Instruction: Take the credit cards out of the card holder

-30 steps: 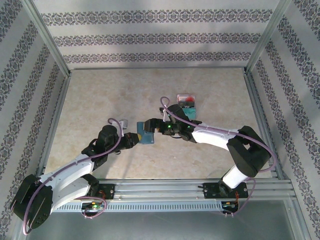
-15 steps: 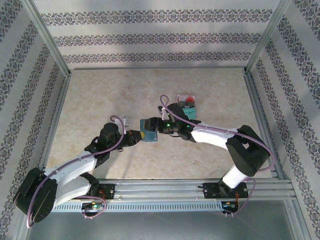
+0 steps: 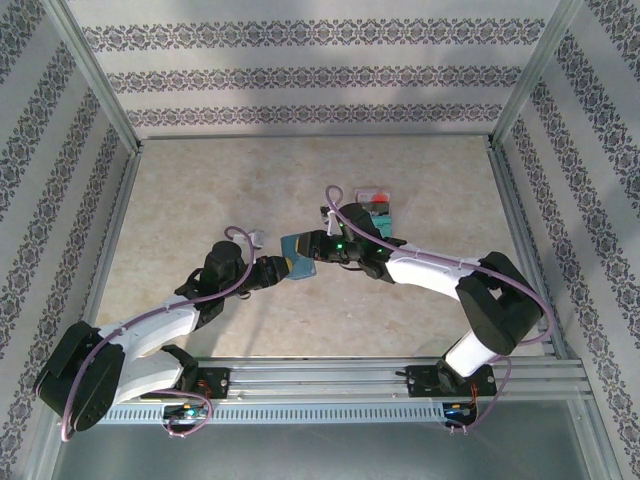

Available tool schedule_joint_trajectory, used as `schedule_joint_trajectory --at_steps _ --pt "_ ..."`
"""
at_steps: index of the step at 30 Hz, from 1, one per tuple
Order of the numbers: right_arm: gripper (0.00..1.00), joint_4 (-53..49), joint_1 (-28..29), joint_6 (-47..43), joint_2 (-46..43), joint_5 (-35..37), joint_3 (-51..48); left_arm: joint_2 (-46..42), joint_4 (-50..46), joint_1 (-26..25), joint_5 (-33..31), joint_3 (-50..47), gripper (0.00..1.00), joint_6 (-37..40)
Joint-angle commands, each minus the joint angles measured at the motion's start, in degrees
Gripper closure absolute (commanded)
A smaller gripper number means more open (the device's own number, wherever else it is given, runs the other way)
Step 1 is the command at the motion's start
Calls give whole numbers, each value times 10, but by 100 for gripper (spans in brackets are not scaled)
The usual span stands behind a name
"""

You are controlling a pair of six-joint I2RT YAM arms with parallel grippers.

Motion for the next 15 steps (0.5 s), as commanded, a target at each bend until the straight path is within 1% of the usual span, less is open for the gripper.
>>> schedule_joint_trajectory --at_steps 1,2,4,6,7,9,10,12,15 --pt "76 49 -5 14 -21 -25 -11 -20 27 -7 7 24 71 2" --pt "78 55 -7 15 -23 -28 -13 -25 21 -7 1 25 66 5" --pt "81 58 -13 14 -29 -36 -17 -37 9 -6 -8 25 62 14" --pt "82 60 -23 14 -42 -38 -24 -55 -11 -6 -23 30 56 29" --pt "82 64 -30 15 -50 -40 -30 -67 -20 -6 -31 32 50 37" --pt "82 67 -41 15 -66 -47 -39 -89 -26 -5 -40 34 32 58" --pt "83 67 -48 14 -76 -50 -42 -101 -28 -6 -44 34 19 72" --pt "83 68 -60 13 -96 -54 -50 -120 -34 -5 -58 36 2 98" --pt "83 66 -78 18 -117 -68 -55 -128 -43 -3 -75 46 1 127"
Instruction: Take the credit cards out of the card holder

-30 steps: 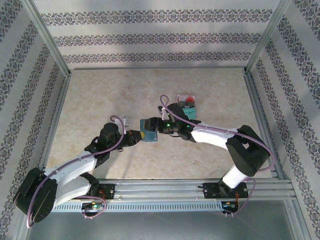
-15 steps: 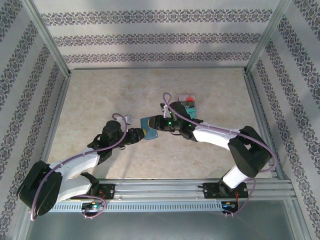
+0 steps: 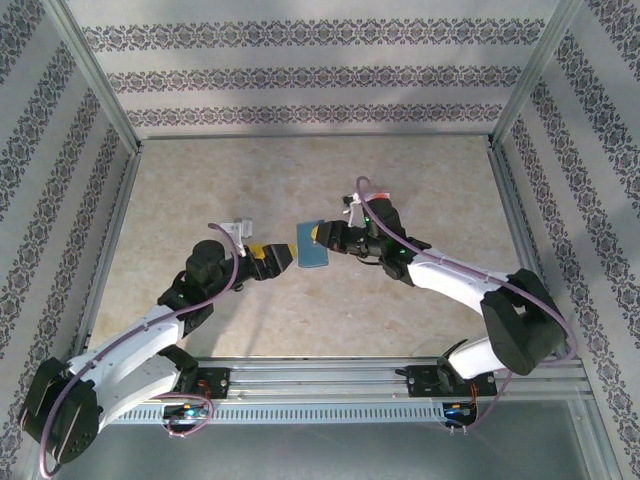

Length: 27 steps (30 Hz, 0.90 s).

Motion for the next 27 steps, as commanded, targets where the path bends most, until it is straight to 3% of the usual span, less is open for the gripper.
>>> schedule_joint_trajectory --at_steps 1,4,12,20,27 --pt "83 29 -18 10 -37 -36 -7 -4 -25 -2 -33 29 1 60" --pt "84 29 -39 15 -54 -66 -6 16 -9 -1 -31 43 1 77" --pt "84 34 -80 18 -86 -165 12 102 59 -1 126 95 2 90" --pt "85 61 -84 42 -90 -213 29 170 201 -1 236 109 20 27" --pt "85 108 -84 73 -89 -241 36 196 256 -1 285 104 28 -3"
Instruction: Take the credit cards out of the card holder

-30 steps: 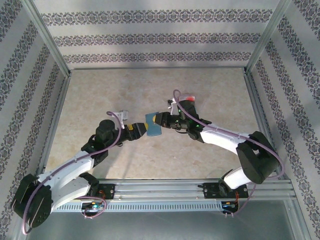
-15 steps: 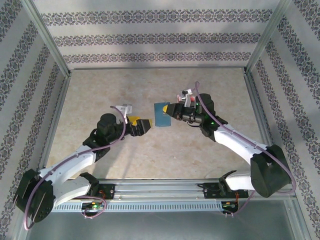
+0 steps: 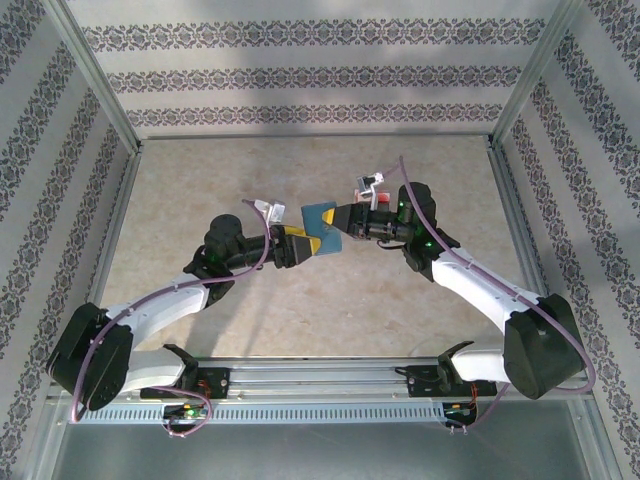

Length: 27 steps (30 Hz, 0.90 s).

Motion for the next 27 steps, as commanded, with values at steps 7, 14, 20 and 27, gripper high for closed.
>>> schedule_joint_trajectory --at_steps 7,14,20,27 --pt "87 84 4 32 -3 -46 24 5 116 -1 66 -4 35 -34" --pt "87 100 18 30 11 -57 32 19 146 -1 79 -2 55 -46" --pt "88 104 18 27 18 -58 32 26 168 -1 87 -5 83 -54" --pt "59 3 10 -23 4 -14 38 13 92 -1 70 5 98 -14"
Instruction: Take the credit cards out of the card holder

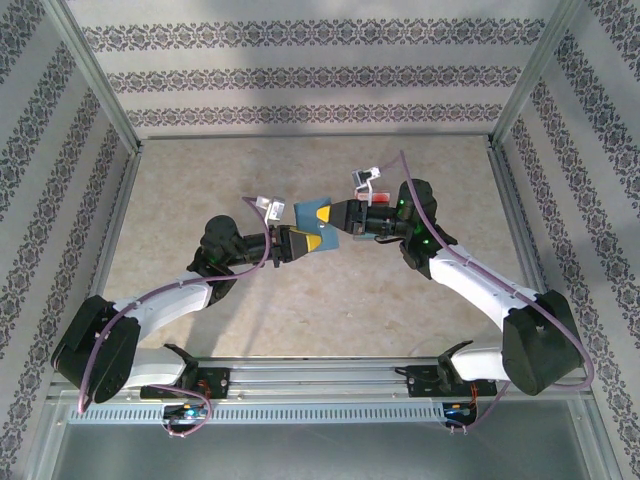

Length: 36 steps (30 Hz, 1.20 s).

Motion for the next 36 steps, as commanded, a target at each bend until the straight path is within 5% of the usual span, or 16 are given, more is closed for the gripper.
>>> schedule_joint_trajectory --at_steps 1,6,11,15,21,26,36 --pt "52 -77 -2 -38 -12 40 26 -15 -45 -5 -4 10 98 56" --pt "37 -231 -3 -118 -44 145 46 -53 -218 -5 -78 21 99 150" --pt "35 -396 31 -195 -83 322 81 -84 -357 -5 -153 30 100 224" --pt "40 -511 97 -232 -84 496 118 -92 -385 -6 -175 27 100 242" --pt "44 -567 192 -237 -70 649 150 -74 -379 -6 -172 29 100 265" --pt "45 -585 228 -218 -56 679 168 -54 -359 -5 -164 36 100 270" --pt "56 -549 237 -191 10 605 210 -12 -314 -5 -131 53 100 245"
